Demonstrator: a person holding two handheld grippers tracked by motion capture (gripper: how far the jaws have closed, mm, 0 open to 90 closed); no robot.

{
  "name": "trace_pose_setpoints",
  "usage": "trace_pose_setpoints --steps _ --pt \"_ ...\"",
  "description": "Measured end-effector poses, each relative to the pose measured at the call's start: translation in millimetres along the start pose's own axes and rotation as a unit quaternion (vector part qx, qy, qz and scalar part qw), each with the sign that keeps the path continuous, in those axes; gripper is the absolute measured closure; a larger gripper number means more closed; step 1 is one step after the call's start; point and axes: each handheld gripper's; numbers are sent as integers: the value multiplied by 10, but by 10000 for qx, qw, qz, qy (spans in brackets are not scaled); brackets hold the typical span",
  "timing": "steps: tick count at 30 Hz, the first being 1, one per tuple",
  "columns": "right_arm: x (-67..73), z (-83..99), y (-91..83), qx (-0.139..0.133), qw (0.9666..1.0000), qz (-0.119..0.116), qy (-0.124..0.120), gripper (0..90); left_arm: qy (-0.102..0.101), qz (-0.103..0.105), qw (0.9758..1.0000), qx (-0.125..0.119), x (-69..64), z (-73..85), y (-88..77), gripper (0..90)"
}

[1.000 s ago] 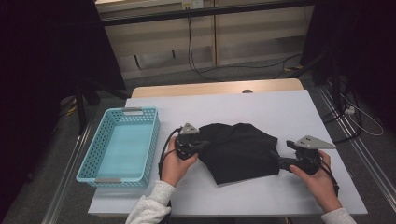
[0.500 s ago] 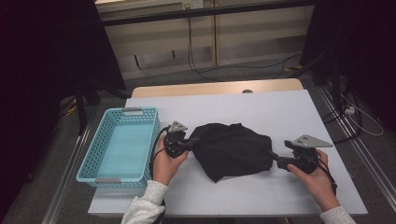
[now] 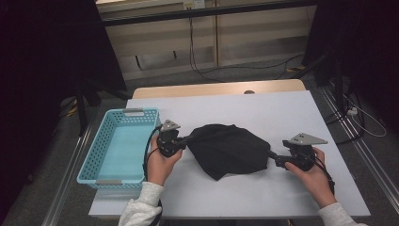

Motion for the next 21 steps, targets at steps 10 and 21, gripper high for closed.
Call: trace_pose_setpoints --steps 10,21 --pt "183 -46 183 498 9979 -310 -271 345 90 279 9991 318 -166 57 120 900" --pt "65 29 18 424 9975 -532 184 865 219 188 9996 -12 -156 10 59 827"
Point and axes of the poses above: each handheld gripper's, and its own axes: y roughly forward along the jaws, z roughly out of its underside, x roughly to its left, and after that the axes turned 10 degrees about -y, right-handed
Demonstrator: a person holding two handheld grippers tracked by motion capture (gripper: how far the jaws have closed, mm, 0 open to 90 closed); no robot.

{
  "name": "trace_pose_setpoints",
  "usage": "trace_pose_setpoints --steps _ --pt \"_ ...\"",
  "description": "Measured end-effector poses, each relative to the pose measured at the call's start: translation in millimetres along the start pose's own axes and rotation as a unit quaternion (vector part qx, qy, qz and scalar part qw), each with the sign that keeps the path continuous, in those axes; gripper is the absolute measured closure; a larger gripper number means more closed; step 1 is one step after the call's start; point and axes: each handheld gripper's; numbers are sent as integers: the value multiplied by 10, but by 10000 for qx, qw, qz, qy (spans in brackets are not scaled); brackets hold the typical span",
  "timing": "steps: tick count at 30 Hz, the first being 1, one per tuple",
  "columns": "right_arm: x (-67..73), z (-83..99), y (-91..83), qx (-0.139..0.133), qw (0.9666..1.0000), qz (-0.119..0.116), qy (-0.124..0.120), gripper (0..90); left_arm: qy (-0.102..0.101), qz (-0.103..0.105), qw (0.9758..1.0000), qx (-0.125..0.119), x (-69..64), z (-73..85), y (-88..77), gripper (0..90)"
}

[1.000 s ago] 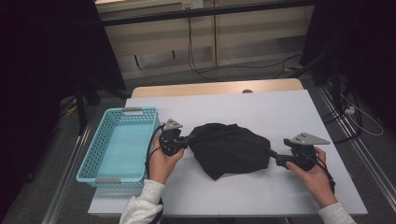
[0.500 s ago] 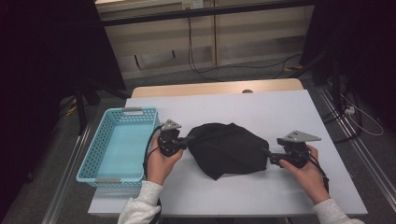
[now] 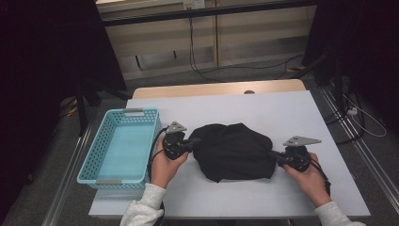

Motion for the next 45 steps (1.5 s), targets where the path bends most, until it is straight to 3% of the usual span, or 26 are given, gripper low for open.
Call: trace_pose_setpoints --steps 2,3,4,9,13,17,20,22,23,26,29,32,39,45 --pt "-68 35 -100 -30 9998 178 12 865 24 -16 10000 -25 2 -7 -1 768" --pt "-111 60 -150 -59 9998 198 73 865 -40 -41 9999 -137 -1 -12 18 704" --pt "-159 90 -194 -97 9996 234 132 865 28 -95 9998 -151 6 -17 27 607" --pt "-326 219 -351 -67 9981 466 409 866 55 -166 9995 -272 8 -22 129 359" --pt "-282 243 -345 35 9987 409 291 865 73 -146 9996 -240 -11 -29 199 296" --pt "-160 249 -305 153 9998 93 87 865 73 -146 9993 -326 -4 -74 277 263" --pt "-82 235 -298 217 9997 71 -70 863 32 -231 9992 -316 38 -132 388 260" --pt "-82 230 -305 188 9998 98 -62 863 -7 -243 9992 -305 55 -154 436 272" --pt "-91 234 -310 162 9998 95 -24 863 -157 -280 9992 -232 94 -187 528 279" --pt "-125 249 -322 81 9999 105 71 861 -91 -204 9996 -163 50 -167 592 297" --pt "-145 233 -342 -23 9997 148 176 864 -2 -81 9999 -139 -39 -127 592 275" --pt "-99 155 -328 -120 9998 100 125 866 272 -118 9995 -91 -109 -140 561 242" --pt "156 -101 -145 -371 9987 -253 -227 867 271 108 9993 -238 -249 -145 397 210" --pt "426 -328 49 -501 9955 -553 -586 868 184 -21 9995 -258 -180 -85 263 202"
Point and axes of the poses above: each handheld gripper's, and its own axes: y roughly forward along the jaws, z roughly out of its underside, x roughly to its left, and after that the axes turned 10 degrees about -y, right-handed
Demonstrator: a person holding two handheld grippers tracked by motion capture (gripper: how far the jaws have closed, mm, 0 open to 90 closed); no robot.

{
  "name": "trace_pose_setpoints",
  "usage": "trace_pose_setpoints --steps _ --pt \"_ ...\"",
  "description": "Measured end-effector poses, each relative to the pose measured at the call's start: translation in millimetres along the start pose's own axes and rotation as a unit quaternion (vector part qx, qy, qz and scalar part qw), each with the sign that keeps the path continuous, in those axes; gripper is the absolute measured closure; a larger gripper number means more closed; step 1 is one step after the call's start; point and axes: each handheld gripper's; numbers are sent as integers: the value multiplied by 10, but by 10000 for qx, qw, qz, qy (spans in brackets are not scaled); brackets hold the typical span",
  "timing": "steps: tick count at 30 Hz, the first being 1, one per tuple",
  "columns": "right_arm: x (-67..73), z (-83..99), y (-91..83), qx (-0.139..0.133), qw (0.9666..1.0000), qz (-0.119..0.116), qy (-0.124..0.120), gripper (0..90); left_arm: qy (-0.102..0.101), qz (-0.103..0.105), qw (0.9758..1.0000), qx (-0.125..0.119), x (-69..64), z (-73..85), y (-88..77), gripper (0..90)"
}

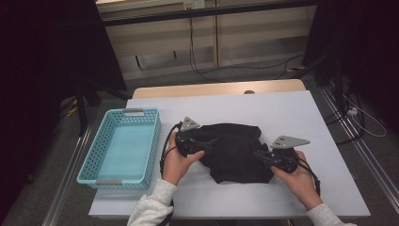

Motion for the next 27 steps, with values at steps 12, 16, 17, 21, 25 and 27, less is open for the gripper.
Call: trace_pose_setpoints --steps 12,16,17,21,25,27 --pt "314 -551 579 -424 9981 -318 -320 868 -169 -21 9998 -93 89 101 -260 189" --pt "334 -631 772 -302 9983 -219 -455 731 -247 -55 9997 -32 119 167 -271 188" --pt "320 -629 786 -312 9984 -145 -456 710 -247 -55 9997 -32 119 167 -271 188" --pt "247 -645 666 -203 9974 219 -651 471 -289 34 9996 5 95 189 -231 185" --pt "63 -595 435 -343 9978 408 -383 345 -232 116 9996 55 42 182 -182 185" --pt "-23 -545 328 -388 9976 512 -250 305 -249 137 9996 69 25 180 -170 184"
Point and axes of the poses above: each handheld gripper's, and its own axes: y roughly forward along the jaws, z roughly out of its underside, x roughly to its left, and after that the axes turned 10 degrees about -y, right-handed
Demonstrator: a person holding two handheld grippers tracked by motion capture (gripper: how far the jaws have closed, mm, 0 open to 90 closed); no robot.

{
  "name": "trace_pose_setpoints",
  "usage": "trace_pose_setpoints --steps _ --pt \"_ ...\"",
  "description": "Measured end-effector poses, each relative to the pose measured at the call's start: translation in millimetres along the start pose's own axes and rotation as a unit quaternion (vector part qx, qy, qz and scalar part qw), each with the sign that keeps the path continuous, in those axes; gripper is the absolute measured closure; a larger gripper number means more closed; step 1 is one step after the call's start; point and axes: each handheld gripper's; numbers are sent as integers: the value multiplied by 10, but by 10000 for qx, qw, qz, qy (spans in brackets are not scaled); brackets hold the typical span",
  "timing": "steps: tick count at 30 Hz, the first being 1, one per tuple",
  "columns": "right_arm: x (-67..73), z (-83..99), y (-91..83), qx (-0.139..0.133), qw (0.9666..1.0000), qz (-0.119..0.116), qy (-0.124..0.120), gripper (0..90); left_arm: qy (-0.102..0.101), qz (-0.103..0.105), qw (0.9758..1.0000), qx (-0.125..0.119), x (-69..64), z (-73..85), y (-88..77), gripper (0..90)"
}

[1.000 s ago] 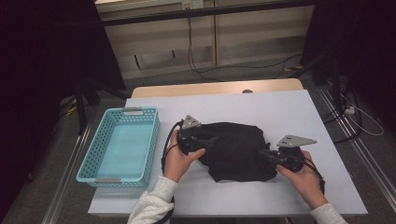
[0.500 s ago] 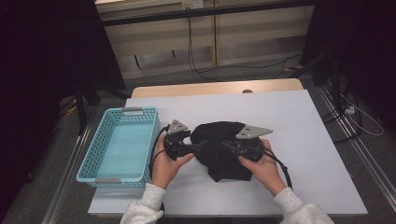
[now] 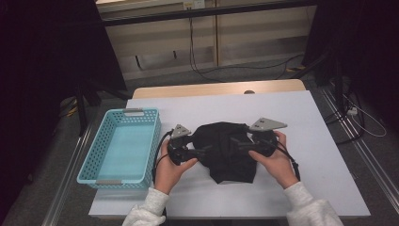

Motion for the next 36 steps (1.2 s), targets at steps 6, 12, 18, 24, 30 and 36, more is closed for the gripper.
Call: trace_pose_setpoints --steps 6,12,18,24,30,36 --pt "-180 197 -223 20 9994 248 252 258 92 171 9998 59 -148 -48 116 184" --pt "-239 366 -299 276 9980 444 356 214 268 244 9991 220 -351 -21 366 204" --pt "-280 453 -342 393 9968 599 347 201 492 191 9969 585 -505 48 601 364" --pt "-337 508 -395 399 9955 752 412 203 485 390 9949 792 -488 30 605 760" --pt "-356 520 -352 423 9952 743 476 209 366 509 9956 698 -439 3 487 854" --pt "-354 479 -264 396 9958 642 514 207 133 385 9979 511 -270 -98 161 856"
Point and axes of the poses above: each handheld gripper's, and its own axes: y roughly forward along the jaws, z roughly out of its underside, x roughly to its left, and after that the axes turned 10 degrees about -y, right-handed
